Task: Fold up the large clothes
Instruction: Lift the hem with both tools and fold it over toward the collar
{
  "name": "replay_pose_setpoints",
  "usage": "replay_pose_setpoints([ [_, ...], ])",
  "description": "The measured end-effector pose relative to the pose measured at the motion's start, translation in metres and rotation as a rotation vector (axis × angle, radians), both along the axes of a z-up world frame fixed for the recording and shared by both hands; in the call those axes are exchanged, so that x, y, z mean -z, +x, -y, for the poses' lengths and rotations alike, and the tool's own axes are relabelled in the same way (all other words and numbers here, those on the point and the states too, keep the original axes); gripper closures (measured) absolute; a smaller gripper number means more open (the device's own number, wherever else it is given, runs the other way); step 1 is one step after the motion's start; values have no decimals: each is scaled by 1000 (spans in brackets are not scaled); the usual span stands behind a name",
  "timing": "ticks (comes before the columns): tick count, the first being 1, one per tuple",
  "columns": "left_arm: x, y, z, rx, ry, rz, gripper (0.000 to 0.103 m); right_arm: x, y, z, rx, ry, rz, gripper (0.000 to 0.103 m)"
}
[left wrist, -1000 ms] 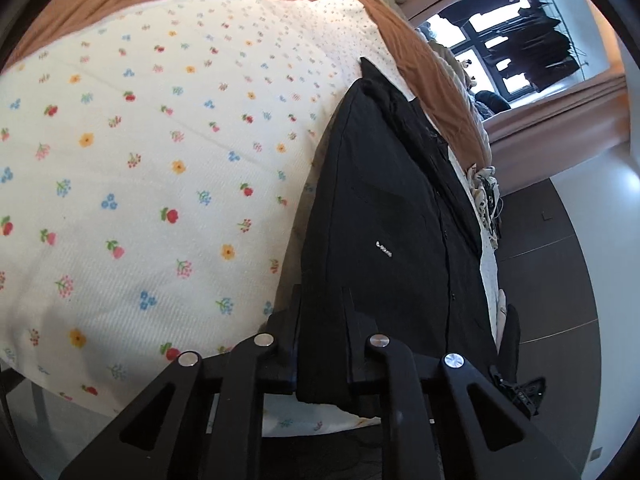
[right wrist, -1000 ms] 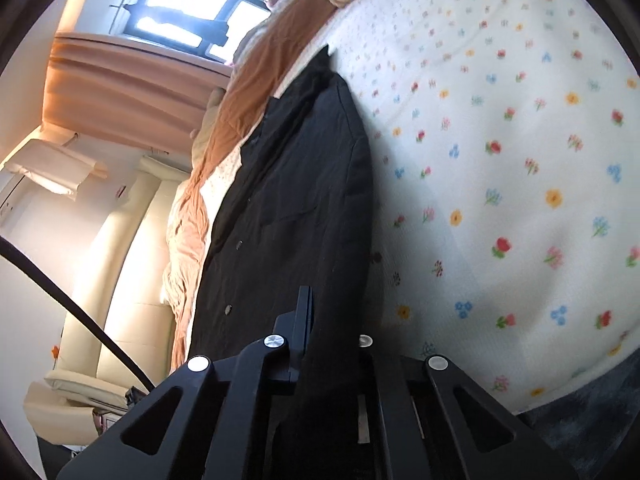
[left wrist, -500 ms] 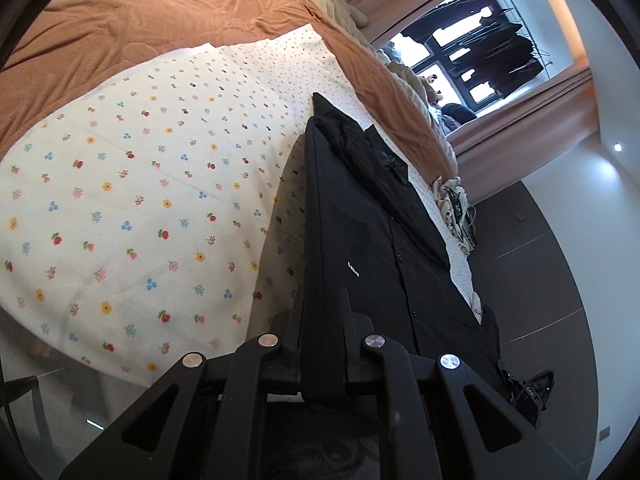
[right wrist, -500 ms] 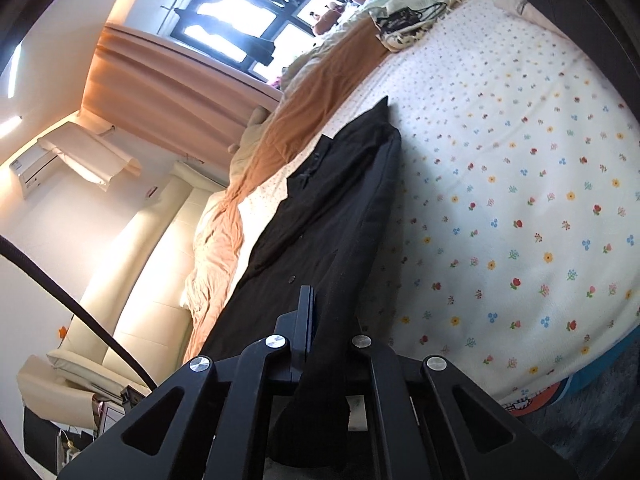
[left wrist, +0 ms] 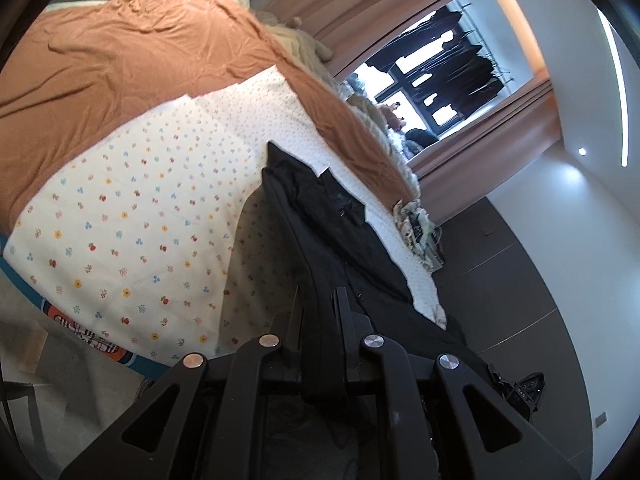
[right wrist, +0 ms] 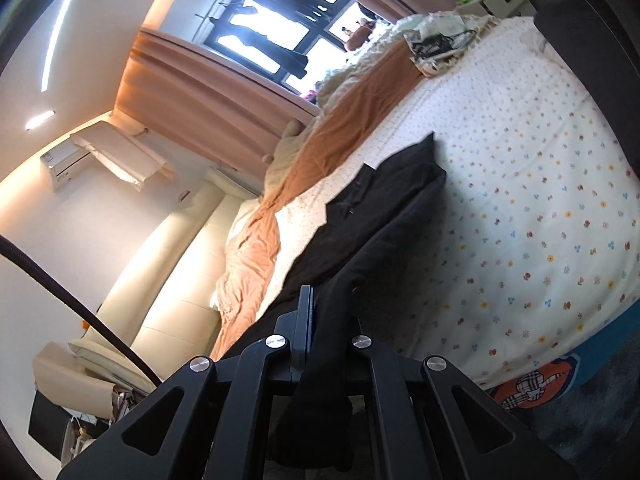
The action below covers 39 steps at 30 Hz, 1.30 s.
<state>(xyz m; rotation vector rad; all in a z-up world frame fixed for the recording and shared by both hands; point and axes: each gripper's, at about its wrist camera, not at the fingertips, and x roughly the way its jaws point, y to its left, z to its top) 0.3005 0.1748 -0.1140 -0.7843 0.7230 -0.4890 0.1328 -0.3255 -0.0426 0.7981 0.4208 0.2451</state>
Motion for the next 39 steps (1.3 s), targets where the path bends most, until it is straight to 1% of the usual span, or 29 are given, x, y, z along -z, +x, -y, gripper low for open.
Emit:
replay_pose_setpoints([
  [6, -45, -30, -17, -11, -29, 106, 90, -25, -25, -8, -20, -43, 76, 102],
  [13, -92, -64, -29, -26, -49, 210, 90, -44, -41, -6, -40, -60, 157, 102],
  [17, -115, -69, -27, -27, -48, 253, 90, -45, -41, -3, -45, -73, 196, 102],
  [22, -127, -56, -17, -33, -23, 257, 90, -36, -25, 4, -44, -81, 200, 102],
  [25, -127, -43, -12, -33, -17, 250, 90, -30, -8, 10, -30, -83, 180, 102],
  [28, -123, -25, -9, -32, -20, 235, 90, -31, 6, 13, -28, -78, 158, 102],
  [33, -122, 4, -3, -43, -12, 219, 90, -40, 30, 13, -30, -81, 142, 102],
  [39, -127, 40, 6, -53, 0, 221, 90, -54, 60, 16, -24, -75, 124, 102],
])
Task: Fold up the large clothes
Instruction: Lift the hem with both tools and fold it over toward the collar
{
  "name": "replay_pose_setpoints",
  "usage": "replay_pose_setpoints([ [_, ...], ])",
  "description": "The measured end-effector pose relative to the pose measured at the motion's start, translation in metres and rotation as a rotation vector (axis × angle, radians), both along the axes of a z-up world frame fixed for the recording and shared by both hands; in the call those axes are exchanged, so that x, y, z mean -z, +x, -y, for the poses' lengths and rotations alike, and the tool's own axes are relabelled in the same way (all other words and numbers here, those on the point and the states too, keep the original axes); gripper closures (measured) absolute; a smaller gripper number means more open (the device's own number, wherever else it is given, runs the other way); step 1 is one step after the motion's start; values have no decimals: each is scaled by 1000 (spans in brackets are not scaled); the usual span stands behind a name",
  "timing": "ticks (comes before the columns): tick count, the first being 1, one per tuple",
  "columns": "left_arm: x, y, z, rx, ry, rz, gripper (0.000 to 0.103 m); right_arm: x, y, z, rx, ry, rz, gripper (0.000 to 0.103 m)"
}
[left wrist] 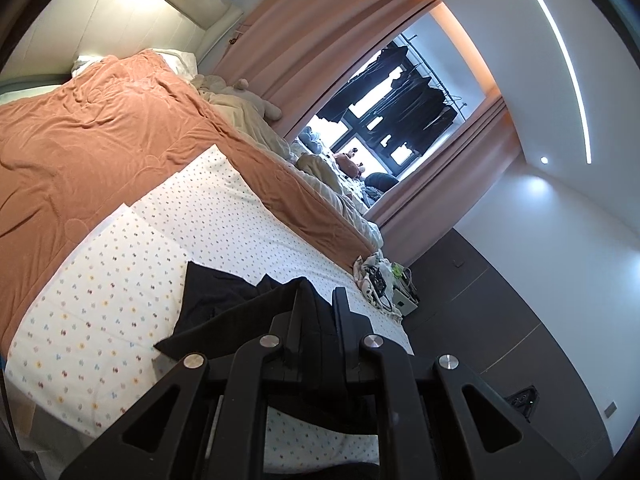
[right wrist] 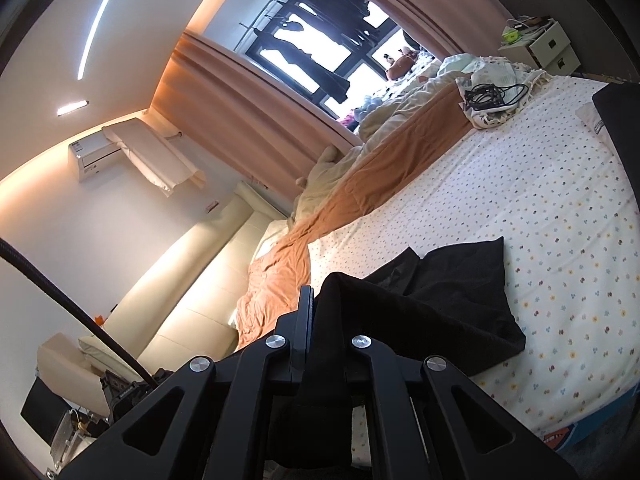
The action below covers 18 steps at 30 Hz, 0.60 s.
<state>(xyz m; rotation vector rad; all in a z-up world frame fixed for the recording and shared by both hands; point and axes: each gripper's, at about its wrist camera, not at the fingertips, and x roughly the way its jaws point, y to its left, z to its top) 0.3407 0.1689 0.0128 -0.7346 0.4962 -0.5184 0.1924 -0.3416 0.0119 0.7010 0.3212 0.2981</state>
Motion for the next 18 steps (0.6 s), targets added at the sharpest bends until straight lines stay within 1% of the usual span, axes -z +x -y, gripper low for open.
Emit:
replay_pose_setpoints([
  [4, -2, 33, 7, -11, -3, -4, 90, -8, 22, 2, 8, -7, -5, 102],
  [9, -6, 79, 18, -21, 12, -12, 90, -13, 64, 11, 19, 15, -11, 102],
  [11, -5, 100, 26, -22, 27, -20, 90, -13, 87, 12, 14, 31, -18, 102],
  [13, -3, 122, 34, -30, 45, -26, 90, -12, 105, 12, 21, 27, -25, 102],
  [15, 3, 145, 40, -34, 48, -38, 90, -10, 127, 13, 31, 30, -36, 102],
  [18, 16, 176, 48, -44, 59, -64, 90, 1, 156, 16, 50, 49, -64, 102],
])
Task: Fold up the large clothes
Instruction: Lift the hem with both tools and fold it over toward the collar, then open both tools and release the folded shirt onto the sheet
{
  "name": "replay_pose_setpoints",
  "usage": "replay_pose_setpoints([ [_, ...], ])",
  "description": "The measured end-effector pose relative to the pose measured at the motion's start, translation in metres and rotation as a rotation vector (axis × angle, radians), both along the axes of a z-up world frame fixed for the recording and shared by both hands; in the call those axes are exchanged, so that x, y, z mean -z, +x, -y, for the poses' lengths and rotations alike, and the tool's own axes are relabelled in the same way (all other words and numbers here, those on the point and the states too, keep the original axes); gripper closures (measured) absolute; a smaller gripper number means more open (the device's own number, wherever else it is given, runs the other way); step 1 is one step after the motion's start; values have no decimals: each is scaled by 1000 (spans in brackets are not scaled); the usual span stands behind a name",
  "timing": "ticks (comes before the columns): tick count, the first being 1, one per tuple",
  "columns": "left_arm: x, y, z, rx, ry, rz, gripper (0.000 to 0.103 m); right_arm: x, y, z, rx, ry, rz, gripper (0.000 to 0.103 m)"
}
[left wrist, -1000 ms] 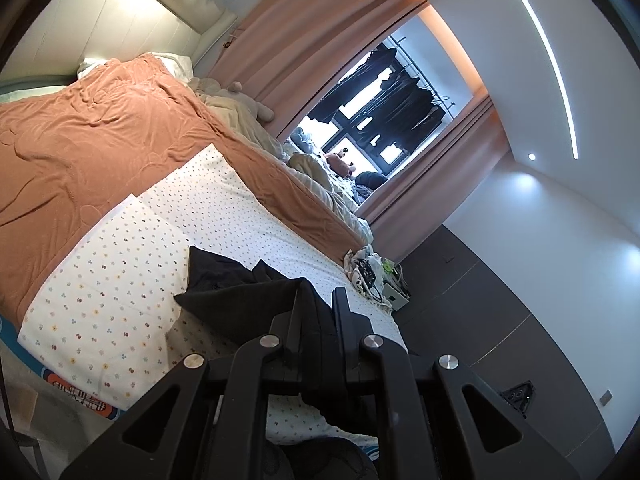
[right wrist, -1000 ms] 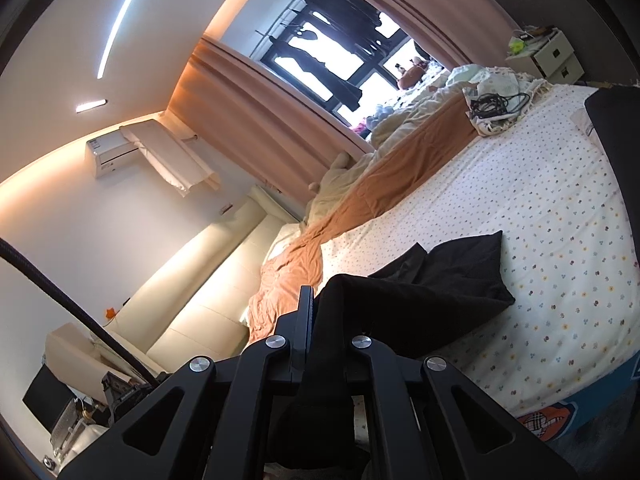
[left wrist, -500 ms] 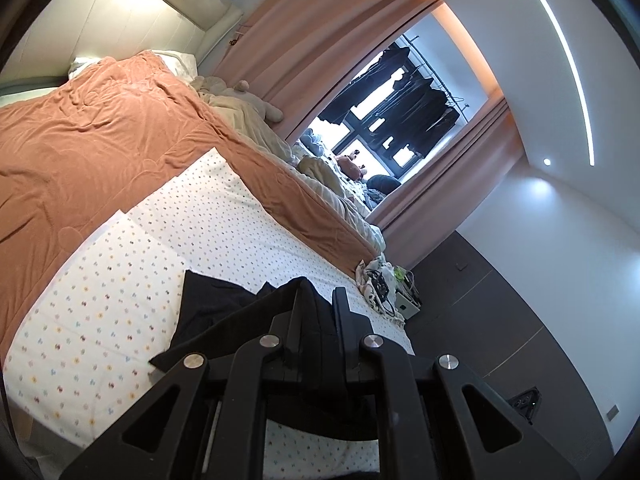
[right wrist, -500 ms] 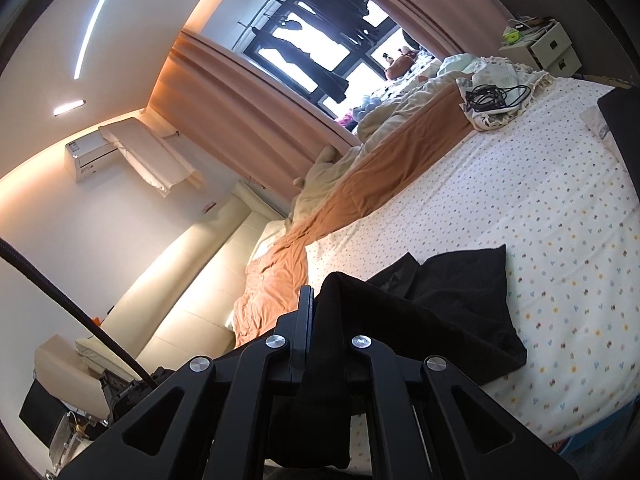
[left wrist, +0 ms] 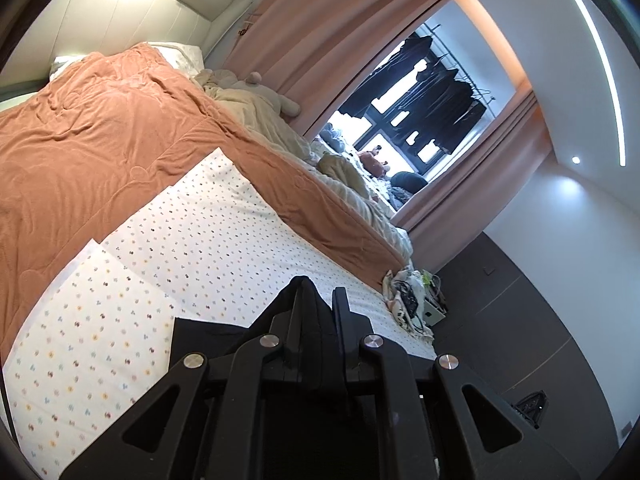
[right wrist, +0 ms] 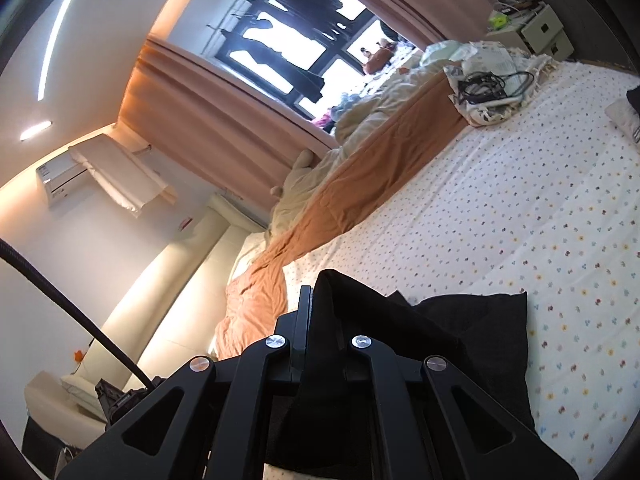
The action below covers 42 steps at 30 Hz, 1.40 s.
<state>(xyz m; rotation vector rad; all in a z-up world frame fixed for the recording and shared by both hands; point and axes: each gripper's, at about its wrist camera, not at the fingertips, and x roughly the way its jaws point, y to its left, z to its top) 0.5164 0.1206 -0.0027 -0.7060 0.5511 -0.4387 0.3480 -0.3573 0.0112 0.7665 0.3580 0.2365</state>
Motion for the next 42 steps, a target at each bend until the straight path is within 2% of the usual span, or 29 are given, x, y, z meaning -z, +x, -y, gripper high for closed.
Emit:
replay_pose_setpoints([
  [8, 51, 73, 23, 5, 25, -100, 90, 42, 60, 6, 53, 103, -107, 102],
  [16, 115, 123, 35, 5, 32, -209, 90, 79, 84, 5, 85, 146, -196, 101],
  [19, 133, 132, 35, 5, 17, -236, 90, 81, 93, 1, 83, 123, -217, 101],
  [22, 145, 138, 36, 15, -36, -263, 88, 76, 107, 0, 65, 123, -248, 98],
  [23, 147, 140, 39, 11, -23, -286, 88, 73, 107, -2, 75, 101, -260, 97],
  [24, 148, 142, 41, 6, 1, -306, 87, 70, 106, -5, 82, 82, -262, 96],
  [25, 148, 142, 43, 6, 10, -310, 86, 67, 103, -8, 84, 72, -259, 87],
  [26, 147, 141, 44, 12, 8, -307, 79, 66, 105, -6, 87, 69, -257, 65],
  [27, 145, 139, 45, 20, -3, -298, 62, 63, 103, -7, 92, 61, -254, 48],
  [28, 141, 136, 45, 23, -9, -289, 48, 62, 102, -7, 97, 55, -250, 18],
  [29, 137, 133, 44, 18, -5, -281, 12, 61, 95, -7, 101, 46, -241, 15],
  [30, 134, 129, 42, 9, -2, -269, 0, 58, 89, -6, 110, 45, -229, 15],
  [42, 111, 56, 5, -46, -9, -234, 0, 38, 23, 1, 124, 30, -218, 15],
])
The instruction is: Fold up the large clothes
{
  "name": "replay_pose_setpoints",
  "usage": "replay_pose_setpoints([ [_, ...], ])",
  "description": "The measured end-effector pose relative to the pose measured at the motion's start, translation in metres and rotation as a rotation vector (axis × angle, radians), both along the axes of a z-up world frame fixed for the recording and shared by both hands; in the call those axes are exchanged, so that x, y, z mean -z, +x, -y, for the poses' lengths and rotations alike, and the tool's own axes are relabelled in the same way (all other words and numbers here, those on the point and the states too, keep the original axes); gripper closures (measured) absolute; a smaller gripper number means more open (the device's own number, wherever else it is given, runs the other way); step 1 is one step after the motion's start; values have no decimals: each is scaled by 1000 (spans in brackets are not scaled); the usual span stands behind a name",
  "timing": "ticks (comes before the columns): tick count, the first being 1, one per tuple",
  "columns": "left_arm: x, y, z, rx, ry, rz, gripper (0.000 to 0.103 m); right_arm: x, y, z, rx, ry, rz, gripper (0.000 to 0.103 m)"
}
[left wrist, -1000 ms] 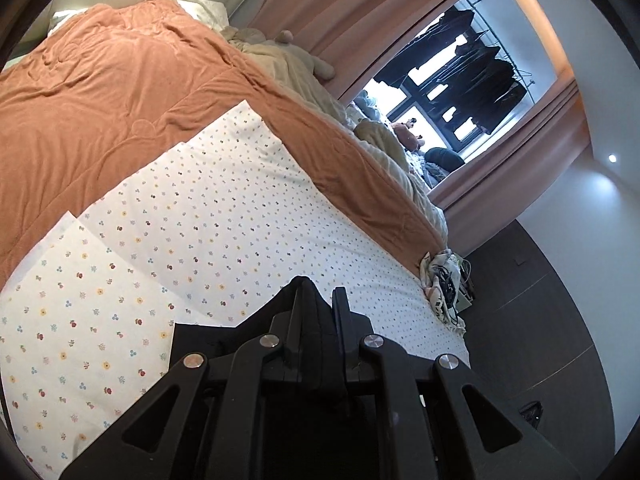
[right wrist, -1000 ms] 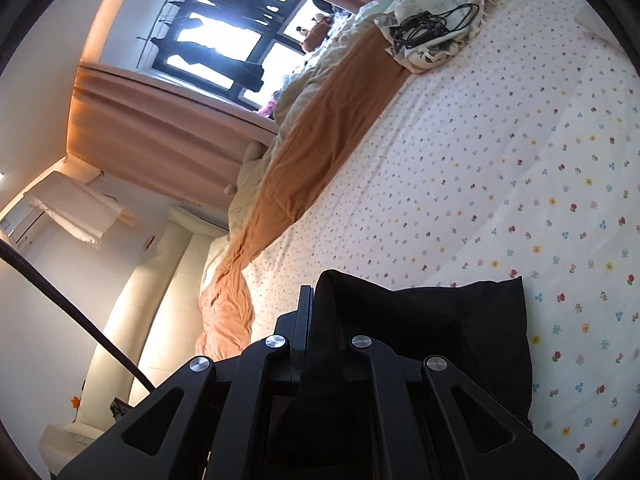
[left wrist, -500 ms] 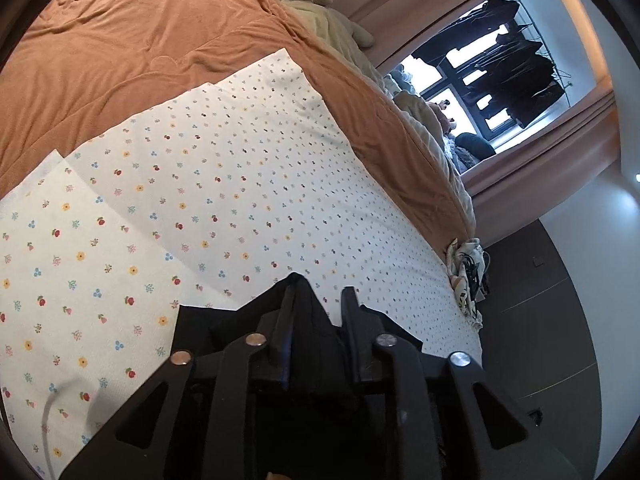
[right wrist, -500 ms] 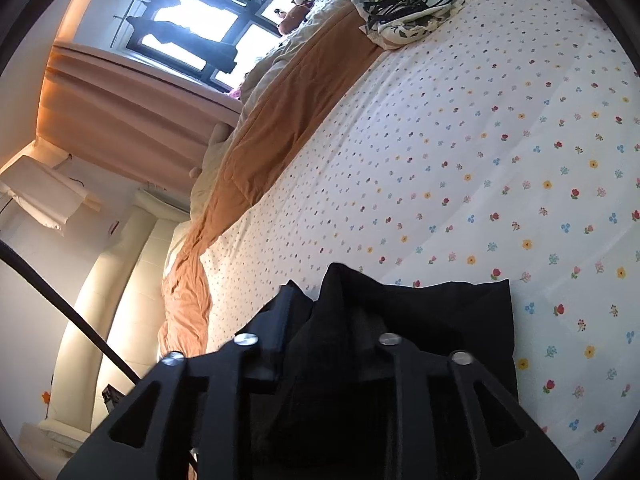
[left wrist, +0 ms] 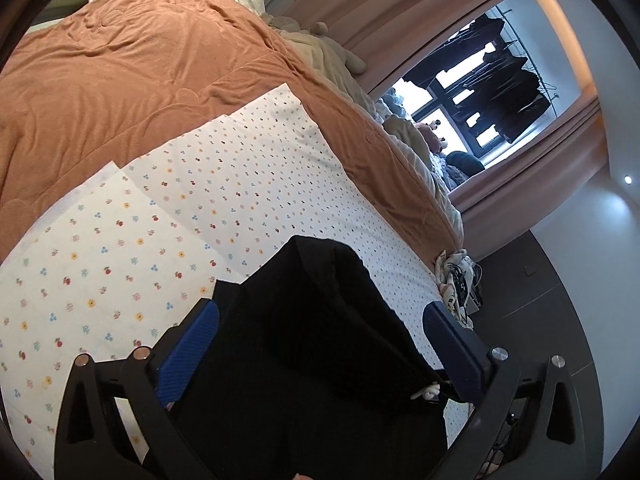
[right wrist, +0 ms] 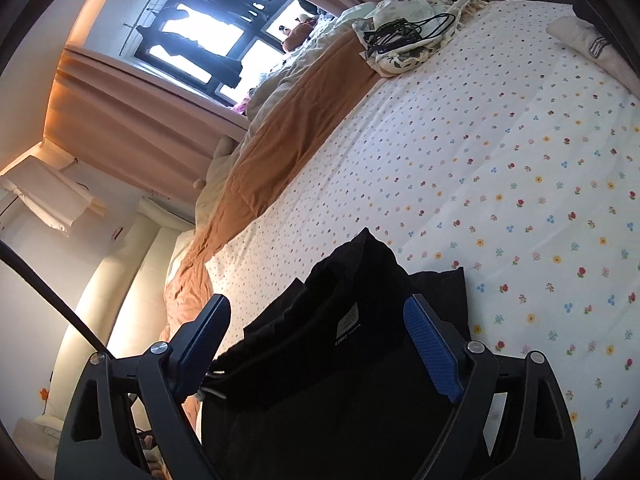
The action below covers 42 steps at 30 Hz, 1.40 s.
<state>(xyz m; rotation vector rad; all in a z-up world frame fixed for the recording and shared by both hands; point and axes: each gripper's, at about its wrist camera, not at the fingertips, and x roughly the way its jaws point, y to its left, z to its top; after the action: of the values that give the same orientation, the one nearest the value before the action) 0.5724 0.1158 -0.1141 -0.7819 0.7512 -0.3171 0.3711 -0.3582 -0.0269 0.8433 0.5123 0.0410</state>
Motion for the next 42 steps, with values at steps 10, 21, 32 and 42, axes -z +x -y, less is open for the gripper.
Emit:
replay_pose_setpoints([
  [10, -3, -64, -17, -15, -20, -11, 0, -30, -78, 5, -4, -50, -16, 15],
  [21, -11, -130, -26, 22, -30, 11, 12, -53, -150, -17, -38, -88, -49, 15],
  [32, -1, -176, -34, 3, -20, -28, 21, -41, -180, -30, -95, -127, -85, 15],
  [42, 41, -158, -39, -14, -32, -118, 31, -14, -144, -23, -92, -122, -178, 32],
])
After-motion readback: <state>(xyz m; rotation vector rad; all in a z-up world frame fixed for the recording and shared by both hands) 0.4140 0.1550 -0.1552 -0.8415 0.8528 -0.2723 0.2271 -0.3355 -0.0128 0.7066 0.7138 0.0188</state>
